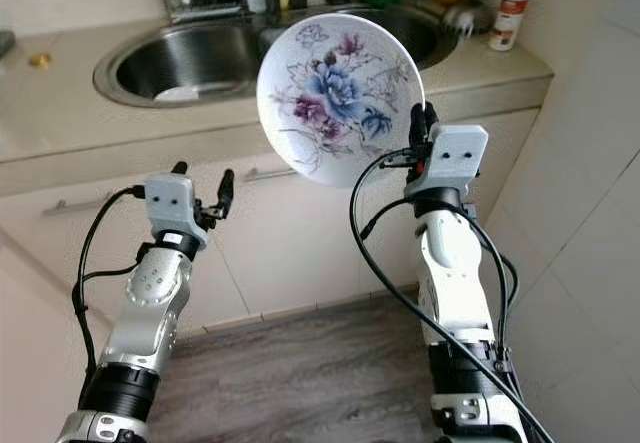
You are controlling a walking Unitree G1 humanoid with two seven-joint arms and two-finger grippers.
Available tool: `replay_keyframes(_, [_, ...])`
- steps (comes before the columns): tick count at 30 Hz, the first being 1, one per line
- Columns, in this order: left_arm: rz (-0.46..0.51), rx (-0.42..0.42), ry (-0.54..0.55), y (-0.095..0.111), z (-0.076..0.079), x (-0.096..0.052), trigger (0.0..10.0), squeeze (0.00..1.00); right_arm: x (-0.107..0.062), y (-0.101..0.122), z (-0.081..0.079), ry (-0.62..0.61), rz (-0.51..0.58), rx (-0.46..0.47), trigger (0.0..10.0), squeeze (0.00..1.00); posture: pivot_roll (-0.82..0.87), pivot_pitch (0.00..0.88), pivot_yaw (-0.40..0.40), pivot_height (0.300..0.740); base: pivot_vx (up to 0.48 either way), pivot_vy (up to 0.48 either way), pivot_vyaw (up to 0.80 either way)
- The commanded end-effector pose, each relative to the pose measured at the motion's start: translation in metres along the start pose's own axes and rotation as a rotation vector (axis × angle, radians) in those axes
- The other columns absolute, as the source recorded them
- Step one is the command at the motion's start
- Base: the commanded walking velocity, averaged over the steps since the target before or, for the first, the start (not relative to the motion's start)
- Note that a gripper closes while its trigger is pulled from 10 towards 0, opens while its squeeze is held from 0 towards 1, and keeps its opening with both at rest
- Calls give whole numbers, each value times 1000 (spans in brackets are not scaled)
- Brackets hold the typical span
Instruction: Kitchen organization
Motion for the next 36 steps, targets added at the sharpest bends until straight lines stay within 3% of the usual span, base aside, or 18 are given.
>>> replay_keyframes(1, [7,19,16,3,-8,1,10000,0,5,17,-7,12,75,11,0,0,-87,19,27,740,289,0,0])
replay_keyframes(20, [7,22,10,2,-7,1,10000,0,6,22,0,-38,104,48,0,0,-87,12,29,740,328,0,0])
replay_keyframes(36, [5,26,1,1,-5,1,10000,0,5,33,-9,0,170,22,0,0,-88,3,31,740,327,0,0])
Point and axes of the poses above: a point about 5 cm out from each wrist's last joint towards the gripper, its own x axis pointing out of the wrist towards the gripper, its own y axis along the axis of the wrist's last joint, z = x × y, the point moved 4 cm from there along x, pointing out of the wrist towards the gripper, and after that the axes turned 1 degree about -x, right-handed, at the moved point
